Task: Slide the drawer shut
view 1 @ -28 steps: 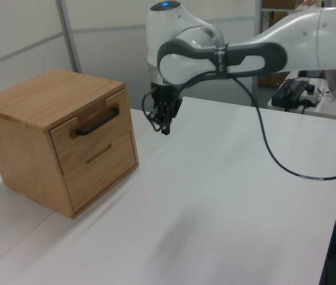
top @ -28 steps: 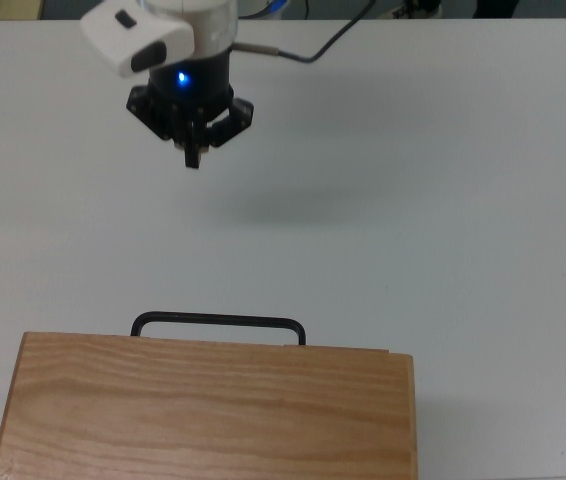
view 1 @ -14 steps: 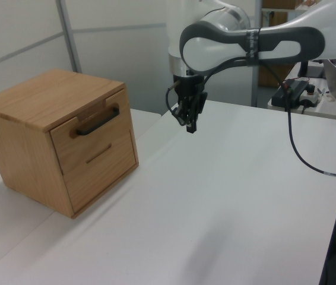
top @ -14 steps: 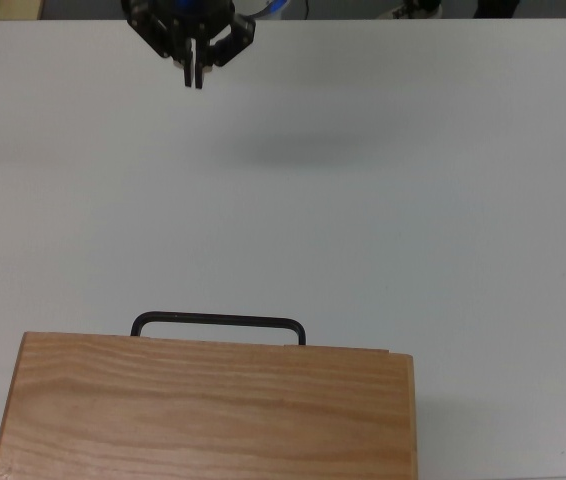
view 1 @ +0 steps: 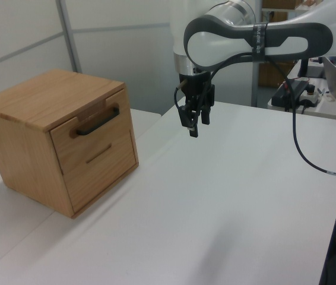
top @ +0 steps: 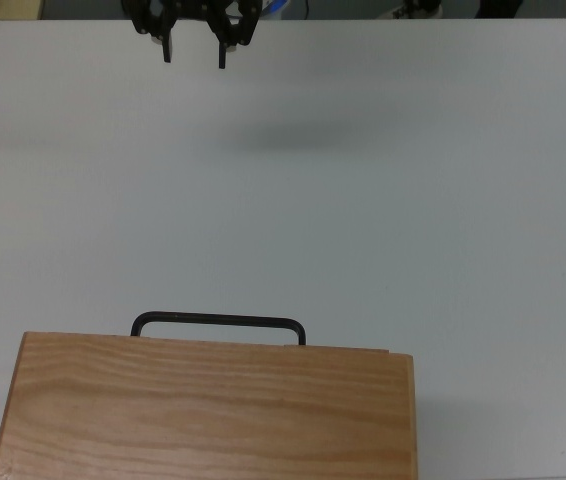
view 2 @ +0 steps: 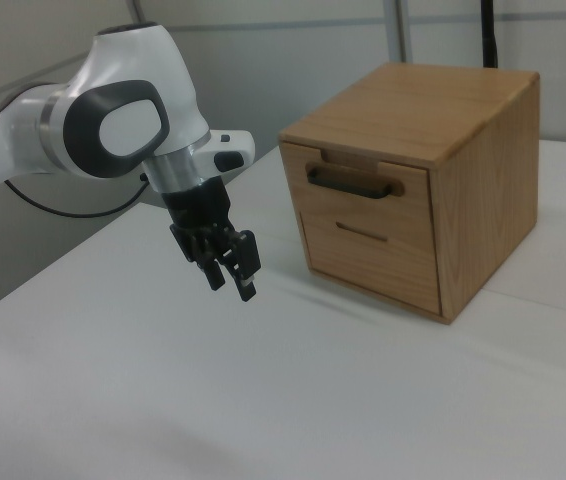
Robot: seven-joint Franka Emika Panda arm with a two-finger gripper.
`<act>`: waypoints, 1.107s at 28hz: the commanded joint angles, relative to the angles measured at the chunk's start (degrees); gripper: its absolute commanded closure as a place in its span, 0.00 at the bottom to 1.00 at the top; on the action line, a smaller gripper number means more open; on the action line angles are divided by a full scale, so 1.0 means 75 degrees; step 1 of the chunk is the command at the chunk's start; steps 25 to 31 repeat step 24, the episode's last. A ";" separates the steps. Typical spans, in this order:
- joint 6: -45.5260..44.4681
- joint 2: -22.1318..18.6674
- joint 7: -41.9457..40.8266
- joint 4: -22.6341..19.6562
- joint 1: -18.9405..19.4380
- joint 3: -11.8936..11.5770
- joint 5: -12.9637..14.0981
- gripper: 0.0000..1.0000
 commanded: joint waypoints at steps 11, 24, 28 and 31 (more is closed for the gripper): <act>-0.0082 -0.0257 -0.0216 -0.0282 0.0041 0.0014 0.0135 0.00; -0.0082 -0.0257 -0.0216 -0.0282 0.0053 0.0014 0.0135 0.00; -0.0082 -0.0257 -0.0216 -0.0282 0.0053 0.0014 0.0135 0.00; -0.0082 -0.0257 -0.0216 -0.0282 0.0053 0.0014 0.0135 0.00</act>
